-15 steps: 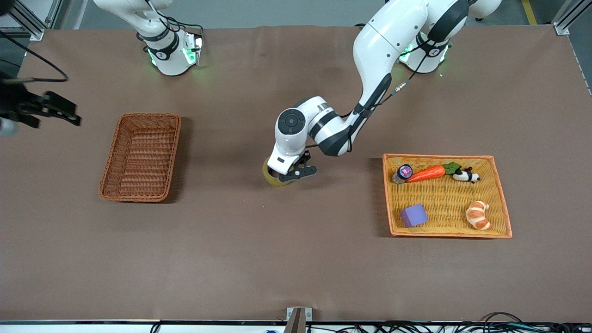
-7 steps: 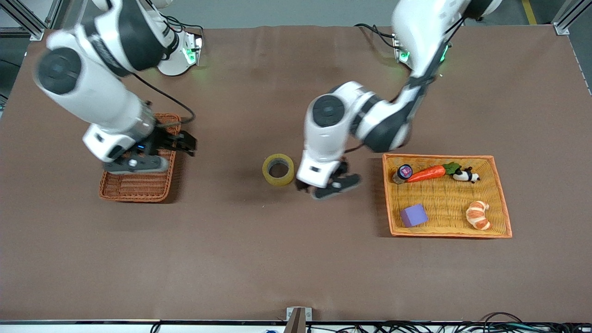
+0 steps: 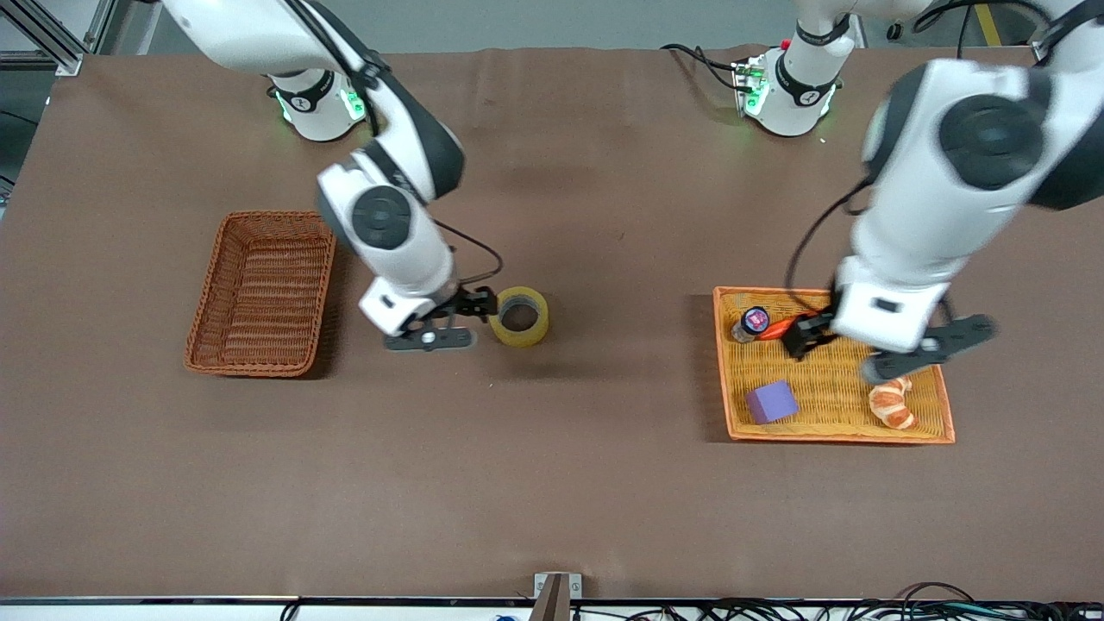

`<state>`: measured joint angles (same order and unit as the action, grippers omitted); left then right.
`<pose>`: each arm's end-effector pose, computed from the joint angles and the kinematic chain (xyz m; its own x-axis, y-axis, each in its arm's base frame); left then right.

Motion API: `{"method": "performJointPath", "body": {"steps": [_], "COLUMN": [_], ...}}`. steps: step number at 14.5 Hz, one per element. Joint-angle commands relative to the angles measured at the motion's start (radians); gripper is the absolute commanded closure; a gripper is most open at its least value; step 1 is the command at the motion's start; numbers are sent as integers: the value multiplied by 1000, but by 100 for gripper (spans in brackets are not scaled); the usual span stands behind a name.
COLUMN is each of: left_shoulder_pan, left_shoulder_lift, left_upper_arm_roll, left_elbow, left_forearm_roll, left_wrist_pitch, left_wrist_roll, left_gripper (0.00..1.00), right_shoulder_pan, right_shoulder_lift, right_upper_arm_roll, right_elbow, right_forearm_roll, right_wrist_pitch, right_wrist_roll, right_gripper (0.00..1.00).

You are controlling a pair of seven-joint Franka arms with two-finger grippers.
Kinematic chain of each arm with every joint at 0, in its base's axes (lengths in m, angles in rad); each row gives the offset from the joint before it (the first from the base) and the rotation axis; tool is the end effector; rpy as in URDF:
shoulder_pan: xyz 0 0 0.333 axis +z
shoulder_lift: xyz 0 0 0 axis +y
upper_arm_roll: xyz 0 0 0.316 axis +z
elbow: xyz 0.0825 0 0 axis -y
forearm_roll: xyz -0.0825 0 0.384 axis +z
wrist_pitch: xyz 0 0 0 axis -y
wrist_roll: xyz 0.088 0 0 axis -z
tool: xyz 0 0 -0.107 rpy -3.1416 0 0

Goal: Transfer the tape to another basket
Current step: 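Set the tape roll on the table while the right gripper reaches it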

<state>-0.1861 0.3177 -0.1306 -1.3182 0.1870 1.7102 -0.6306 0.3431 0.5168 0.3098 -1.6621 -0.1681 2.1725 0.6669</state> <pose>0.6375 -0.1761 0.5670 0.9457 0.2901 0.1466 0.3028 -0.9503 -0.0730 0.5568 0.3871 0.3214 0.9991 0.0403 0.0104 0.0405 -0.9989 -0.0220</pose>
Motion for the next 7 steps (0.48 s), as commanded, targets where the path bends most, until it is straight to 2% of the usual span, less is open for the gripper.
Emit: {"method": "performJointPath", "body": {"steps": [1,5,7], "left_shoulder_pan": [52,175,252], "left_shoulder_lift": [-90,-173,-222], "left_upper_arm_roll": [-14,-14,-18], "left_elbow": [-41,-45,-114], "left_forearm_roll": [-7,-115,-150], "left_wrist_pitch": [-78,-176,-176], "left_wrist_roll": [116,345,417], "left_gripper": [0,0,0], "right_shoulder_pan": [22,45,48], "right_shoulder_lift": [32,64,83], "right_upper_arm_roll": [2,2,0], "right_elbow": [-102,-165,-165], "right_forearm_roll": [-76,-129,-137], "right_wrist_pitch": [151,239,268], "right_wrist_roll": [59,59,59], "right_gripper": [0,0,0]}}
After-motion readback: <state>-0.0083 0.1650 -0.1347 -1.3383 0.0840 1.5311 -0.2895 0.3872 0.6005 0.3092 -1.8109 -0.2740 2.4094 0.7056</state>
